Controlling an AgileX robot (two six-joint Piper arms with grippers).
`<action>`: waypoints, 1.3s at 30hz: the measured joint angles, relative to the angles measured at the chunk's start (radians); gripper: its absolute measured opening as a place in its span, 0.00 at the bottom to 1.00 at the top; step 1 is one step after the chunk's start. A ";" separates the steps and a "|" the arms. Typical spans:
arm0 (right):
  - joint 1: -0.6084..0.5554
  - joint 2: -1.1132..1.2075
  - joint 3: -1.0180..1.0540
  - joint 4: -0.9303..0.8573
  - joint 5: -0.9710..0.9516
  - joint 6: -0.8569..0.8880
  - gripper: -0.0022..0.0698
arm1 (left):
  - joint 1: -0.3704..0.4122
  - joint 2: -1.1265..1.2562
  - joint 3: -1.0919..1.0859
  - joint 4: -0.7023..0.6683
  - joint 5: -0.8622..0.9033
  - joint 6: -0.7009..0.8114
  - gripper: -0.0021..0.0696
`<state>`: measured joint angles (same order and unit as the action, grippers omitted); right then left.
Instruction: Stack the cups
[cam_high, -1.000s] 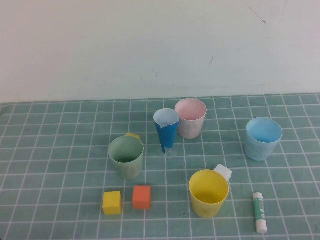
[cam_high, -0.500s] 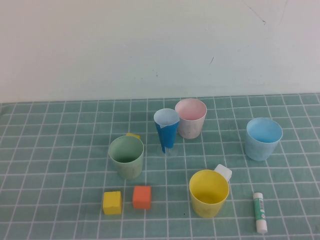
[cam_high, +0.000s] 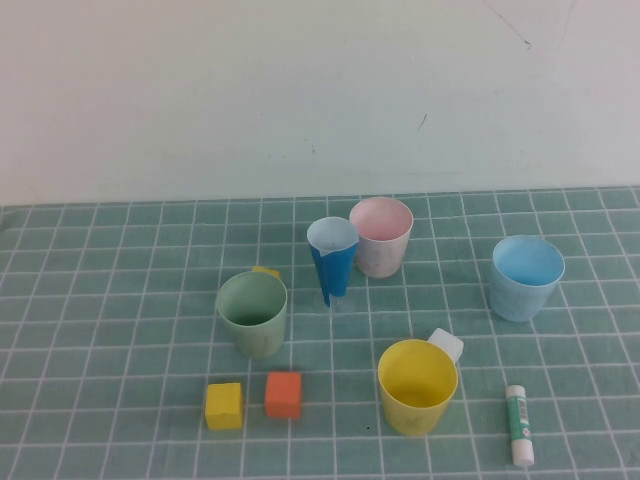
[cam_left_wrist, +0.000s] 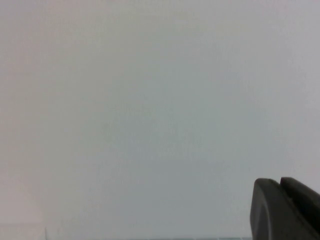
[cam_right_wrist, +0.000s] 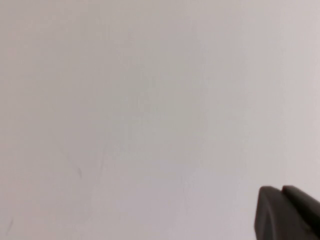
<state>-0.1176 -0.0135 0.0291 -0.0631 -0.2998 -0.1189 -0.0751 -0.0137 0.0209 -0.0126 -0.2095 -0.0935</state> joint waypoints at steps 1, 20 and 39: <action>0.000 0.000 0.000 0.005 -0.066 0.013 0.03 | 0.000 0.000 0.000 0.000 -0.019 0.000 0.03; 0.000 0.047 -0.327 0.094 0.311 -0.099 0.03 | 0.000 0.215 -0.364 -0.081 0.271 0.060 0.03; 0.000 0.486 -0.581 0.211 1.159 -0.389 0.03 | 0.000 0.905 -0.778 -0.143 0.762 0.094 0.03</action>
<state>-0.1176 0.4721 -0.5518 0.1480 0.8588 -0.5084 -0.0751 0.8918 -0.7576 -0.1557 0.5530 0.0000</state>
